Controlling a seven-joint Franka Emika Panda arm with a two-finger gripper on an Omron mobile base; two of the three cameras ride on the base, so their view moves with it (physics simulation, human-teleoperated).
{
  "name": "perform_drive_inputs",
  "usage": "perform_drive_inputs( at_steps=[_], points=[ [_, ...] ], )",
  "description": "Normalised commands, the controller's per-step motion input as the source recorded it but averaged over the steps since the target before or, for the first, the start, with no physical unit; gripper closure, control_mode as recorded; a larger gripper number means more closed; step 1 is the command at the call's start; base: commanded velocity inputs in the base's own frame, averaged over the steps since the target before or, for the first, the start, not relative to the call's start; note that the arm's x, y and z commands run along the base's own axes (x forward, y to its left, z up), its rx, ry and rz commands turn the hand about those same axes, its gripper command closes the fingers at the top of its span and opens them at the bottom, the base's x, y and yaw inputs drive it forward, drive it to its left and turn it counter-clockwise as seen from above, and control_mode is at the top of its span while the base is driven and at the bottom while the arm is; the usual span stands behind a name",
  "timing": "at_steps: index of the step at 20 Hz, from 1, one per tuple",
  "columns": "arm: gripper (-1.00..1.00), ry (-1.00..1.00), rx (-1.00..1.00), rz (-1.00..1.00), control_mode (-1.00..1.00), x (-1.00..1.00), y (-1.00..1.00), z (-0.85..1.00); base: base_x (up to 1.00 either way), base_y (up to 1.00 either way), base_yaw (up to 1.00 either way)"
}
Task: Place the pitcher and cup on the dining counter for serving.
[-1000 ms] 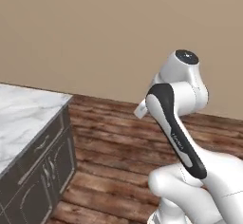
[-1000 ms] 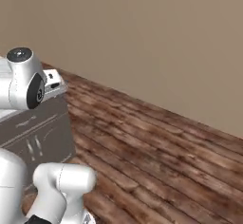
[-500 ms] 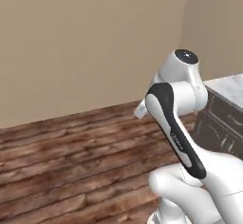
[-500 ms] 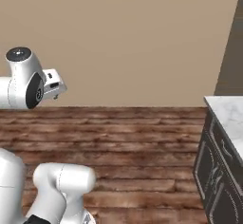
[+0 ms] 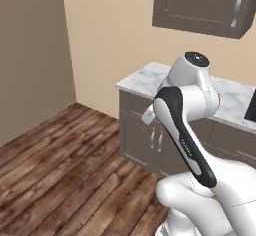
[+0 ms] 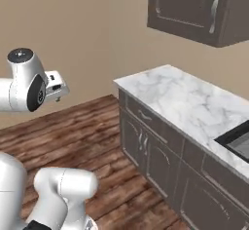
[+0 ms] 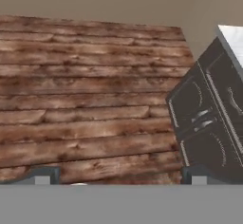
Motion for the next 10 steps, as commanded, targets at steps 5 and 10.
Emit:
perform_drive_inputs(
  at_steps=[5,10],
  points=[
    [-1.0,0.0,0.0,0.0,1.0,0.0,0.0,0.0,0.0,-0.33,-0.85],
    [-1.0,0.0,0.0,0.0,1.0,0.0,0.0,0.0,0.0,-0.81,-0.74]
  ],
)
